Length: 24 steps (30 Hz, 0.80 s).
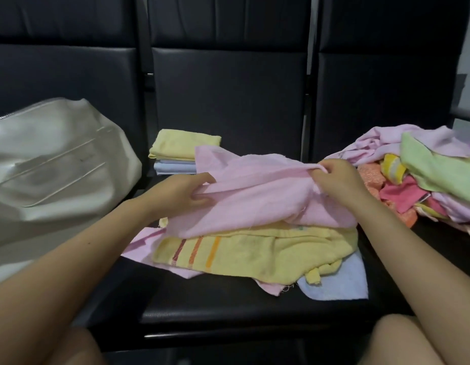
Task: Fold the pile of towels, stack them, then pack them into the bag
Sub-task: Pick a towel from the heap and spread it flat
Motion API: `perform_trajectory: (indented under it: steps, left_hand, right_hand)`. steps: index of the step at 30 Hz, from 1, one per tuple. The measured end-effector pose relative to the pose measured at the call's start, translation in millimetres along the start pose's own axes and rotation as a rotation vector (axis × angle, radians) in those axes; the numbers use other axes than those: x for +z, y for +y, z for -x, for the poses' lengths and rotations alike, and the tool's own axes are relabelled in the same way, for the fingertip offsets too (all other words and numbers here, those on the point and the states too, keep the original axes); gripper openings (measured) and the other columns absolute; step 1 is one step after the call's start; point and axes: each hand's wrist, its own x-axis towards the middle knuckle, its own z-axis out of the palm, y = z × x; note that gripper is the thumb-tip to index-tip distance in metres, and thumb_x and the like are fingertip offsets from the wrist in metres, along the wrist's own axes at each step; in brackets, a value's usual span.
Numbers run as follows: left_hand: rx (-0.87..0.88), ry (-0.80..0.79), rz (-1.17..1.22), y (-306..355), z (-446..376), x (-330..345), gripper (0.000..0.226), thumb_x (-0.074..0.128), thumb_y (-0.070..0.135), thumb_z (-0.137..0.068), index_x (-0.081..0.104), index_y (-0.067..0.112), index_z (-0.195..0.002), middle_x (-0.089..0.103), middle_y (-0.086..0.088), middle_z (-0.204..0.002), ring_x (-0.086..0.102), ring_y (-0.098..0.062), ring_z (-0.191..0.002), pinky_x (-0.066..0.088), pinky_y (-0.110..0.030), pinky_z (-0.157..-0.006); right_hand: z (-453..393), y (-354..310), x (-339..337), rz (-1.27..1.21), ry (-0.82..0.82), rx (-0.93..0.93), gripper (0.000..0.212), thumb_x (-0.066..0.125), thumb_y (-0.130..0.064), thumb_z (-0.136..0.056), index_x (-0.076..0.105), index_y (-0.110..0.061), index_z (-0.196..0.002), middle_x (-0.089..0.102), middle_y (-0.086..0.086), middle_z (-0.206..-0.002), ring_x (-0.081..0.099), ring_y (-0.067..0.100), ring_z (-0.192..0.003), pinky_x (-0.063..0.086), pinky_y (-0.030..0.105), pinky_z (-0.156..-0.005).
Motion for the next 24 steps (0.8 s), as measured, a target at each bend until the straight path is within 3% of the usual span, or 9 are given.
perform_trajectory:
  steps: [3,5,6,9,11,16,18,21,24]
  left_hand:
    - [-0.001,0.115,0.189,1,-6,4,0.02,0.051,0.034,-0.098,0.068,0.024,-0.102,0.065,0.01,-0.084,0.058,-0.012,-0.077,0.046,-0.031,-0.067]
    - [-0.136,0.228,0.367,8,-10,11,0.036,0.047,0.037,-0.1,0.059,0.018,-0.072,0.055,0.008,-0.064,0.047,-0.01,-0.061,0.035,-0.029,-0.058]
    - [-0.22,0.243,0.417,10,-10,14,0.042,0.046,0.039,-0.1,0.052,0.015,-0.066,0.05,0.005,-0.062,0.042,-0.011,-0.059,0.032,-0.029,-0.058]
    - [-0.374,0.128,0.561,12,-11,26,0.044,0.043,0.041,-0.101,0.059,0.008,-0.077,0.059,-0.005,-0.076,0.052,-0.013,-0.073,0.04,-0.025,-0.068]
    - [-0.393,0.096,0.664,12,-14,28,0.043,0.044,0.041,-0.1,0.061,0.002,-0.091,0.063,-0.008,-0.087,0.056,-0.019,-0.082,0.043,-0.03,-0.076]
    - [-0.264,0.162,0.402,25,-17,29,0.034,0.044,0.026,-0.1,0.042,0.007,-0.073,0.046,-0.004,-0.069,0.039,-0.018,-0.067,0.029,-0.033,-0.061]
    - [-0.22,0.22,0.331,30,-14,30,0.036,0.043,0.026,-0.101,0.04,0.01,-0.069,0.048,-0.004,-0.066,0.041,-0.019,-0.065,0.029,-0.034,-0.059]
    - [-0.159,0.429,0.363,37,-9,18,0.033,0.042,0.024,-0.101,0.05,0.01,-0.073,0.055,-0.002,-0.07,0.049,-0.017,-0.068,0.036,-0.034,-0.062]
    - [-0.138,0.553,0.541,53,2,-1,0.026,0.042,0.023,-0.102,0.058,0.021,-0.081,0.059,0.012,-0.077,0.052,0.002,-0.072,0.04,-0.016,-0.064]
  right_hand:
    - [-2,14,6,0.014,0.027,0.11,0.03,0.05,-0.029,-0.092,0.061,-0.008,-0.075,0.06,0.008,-0.073,0.055,0.028,-0.074,0.039,0.033,-0.061]
    - [-1,17,9,-0.092,-0.033,0.162,0.03,0.053,-0.033,-0.092,0.063,-0.006,-0.084,0.064,0.011,-0.085,0.057,0.027,-0.079,0.042,0.034,-0.066]
    - [1,16,9,-0.178,-0.083,0.181,0.031,0.055,-0.034,-0.091,0.062,-0.003,-0.088,0.063,0.011,-0.087,0.055,0.025,-0.078,0.04,0.033,-0.065]
    - [4,12,9,-0.298,-0.131,0.113,0.034,0.062,-0.037,-0.089,0.06,-0.003,-0.093,0.059,0.004,-0.083,0.05,0.017,-0.074,0.037,0.028,-0.062]
    - [7,5,10,-0.294,-0.121,0.055,0.023,0.062,-0.035,-0.089,0.062,-0.012,-0.09,0.062,-0.001,-0.085,0.054,0.014,-0.076,0.039,0.026,-0.063]
    - [12,-9,9,-0.344,-0.001,0.007,0.007,0.052,-0.022,-0.092,0.058,-0.019,-0.095,0.061,-0.008,-0.086,0.055,0.008,-0.077,0.042,0.025,-0.065]
    - [15,-12,3,-0.454,0.097,-0.007,0.006,0.052,-0.018,-0.093,0.057,-0.017,-0.096,0.059,-0.009,-0.087,0.055,0.002,-0.076,0.043,0.02,-0.064]
    - [21,-14,-7,-0.524,0.18,-0.049,0.01,0.053,-0.013,-0.094,0.059,-0.02,-0.091,0.058,-0.011,-0.087,0.054,-0.011,-0.073,0.043,0.01,-0.065]
    - [31,-17,-19,-0.677,0.1,0.031,0.019,0.053,-0.015,-0.095,0.063,-0.028,-0.086,0.063,-0.01,-0.088,0.058,0.0,-0.08,0.047,0.018,-0.07]
